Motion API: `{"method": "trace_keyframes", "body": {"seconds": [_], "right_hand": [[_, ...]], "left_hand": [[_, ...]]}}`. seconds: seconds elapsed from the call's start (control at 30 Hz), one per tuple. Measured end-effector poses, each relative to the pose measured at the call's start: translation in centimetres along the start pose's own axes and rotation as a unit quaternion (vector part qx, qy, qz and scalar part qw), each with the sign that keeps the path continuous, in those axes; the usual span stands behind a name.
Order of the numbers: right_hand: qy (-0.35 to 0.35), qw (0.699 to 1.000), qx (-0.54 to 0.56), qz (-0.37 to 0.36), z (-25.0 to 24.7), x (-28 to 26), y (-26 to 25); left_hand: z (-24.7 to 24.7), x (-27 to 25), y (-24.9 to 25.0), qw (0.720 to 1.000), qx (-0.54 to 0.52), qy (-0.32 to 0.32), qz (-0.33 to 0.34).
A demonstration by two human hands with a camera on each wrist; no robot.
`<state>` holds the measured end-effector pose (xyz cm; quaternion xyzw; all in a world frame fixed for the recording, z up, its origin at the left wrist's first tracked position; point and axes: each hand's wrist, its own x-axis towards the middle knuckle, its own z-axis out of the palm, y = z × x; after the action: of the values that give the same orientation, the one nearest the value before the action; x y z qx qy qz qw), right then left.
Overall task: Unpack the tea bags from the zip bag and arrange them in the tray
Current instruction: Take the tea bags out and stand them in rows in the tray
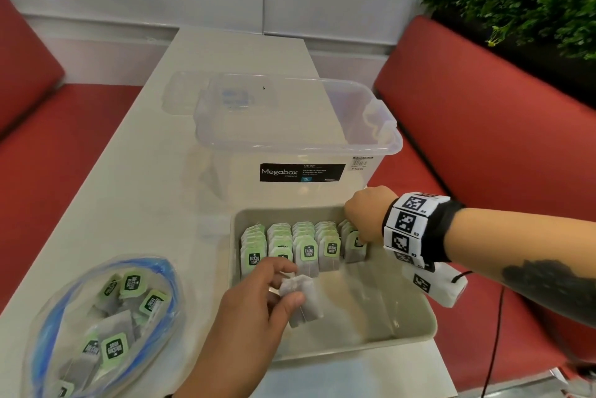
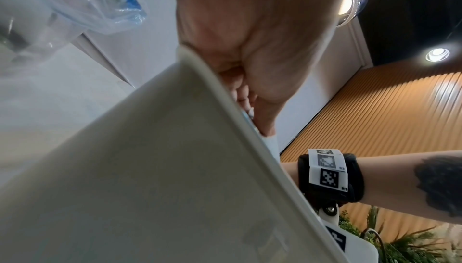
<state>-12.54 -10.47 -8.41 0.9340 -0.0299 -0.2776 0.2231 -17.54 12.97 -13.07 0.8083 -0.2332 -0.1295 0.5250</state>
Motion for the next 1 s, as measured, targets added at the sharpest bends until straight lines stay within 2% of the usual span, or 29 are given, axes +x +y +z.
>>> {"method": "trace_keyframes", "body": {"seconds": [0.1, 0.2, 0.27, 0.33, 0.37, 0.43, 0.5, 0.57, 0.67, 0.73, 1.0], "right_hand": [[0.011, 1.0, 0.013, 0.011, -0.4, -0.2, 0.1], [0.074, 0.994, 0.082, -0.012, -1.5, -1.4, 0.1], [0.116, 0.971, 0.193, -0.081, -2.5, -3.0, -0.4], [0.107, 0.928, 0.319, -0.16, -3.5, -5.2, -1.5], [0.093, 0.912, 0.355, -0.184, -3.9, -6.1, -2.1], [0.092, 0.908, 0.353, -0.206, -4.1, -7.3, -3.1], [0.136, 0.907, 0.347, -0.195, -3.9, -7.7, -3.5], [0.181, 0.887, 0.388, -0.176, -3.8, -7.7, -3.3], [0.197, 0.855, 0.453, -0.157, -3.6, -8.0, -2.8], [0.199, 0.841, 0.479, -0.152, -3.5, -8.2, -2.7], [0.233, 0.841, 0.465, -0.15, -3.3, -9.6, -2.4]], "left_hand": [[-0.3, 0.3, 0.2, 1.0, -0.01, 0.019, -0.013], [-0.8, 0.8, 0.4, 0.998, -0.032, 0.033, -0.032], [-1.1, 1.2, 0.7, 0.998, -0.033, 0.041, -0.032], [-1.3, 1.5, 1.1, 0.998, -0.022, 0.047, -0.021], [-1.4, 1.6, 1.3, 0.999, -0.012, 0.05, -0.015], [-1.5, 1.6, 1.8, 0.998, 0.002, 0.055, -0.001], [-1.6, 1.5, 2.4, 0.997, 0.003, 0.072, 0.022], [-1.7, 1.5, 2.7, 0.995, -0.017, 0.089, 0.031], [-1.5, 1.3, 2.8, 0.994, -0.078, 0.07, 0.002], [-1.3, 1.3, 2.9, 0.995, -0.082, 0.058, -0.003], [-0.6, 1.9, 3.0, 0.989, -0.131, 0.057, 0.027]]}}
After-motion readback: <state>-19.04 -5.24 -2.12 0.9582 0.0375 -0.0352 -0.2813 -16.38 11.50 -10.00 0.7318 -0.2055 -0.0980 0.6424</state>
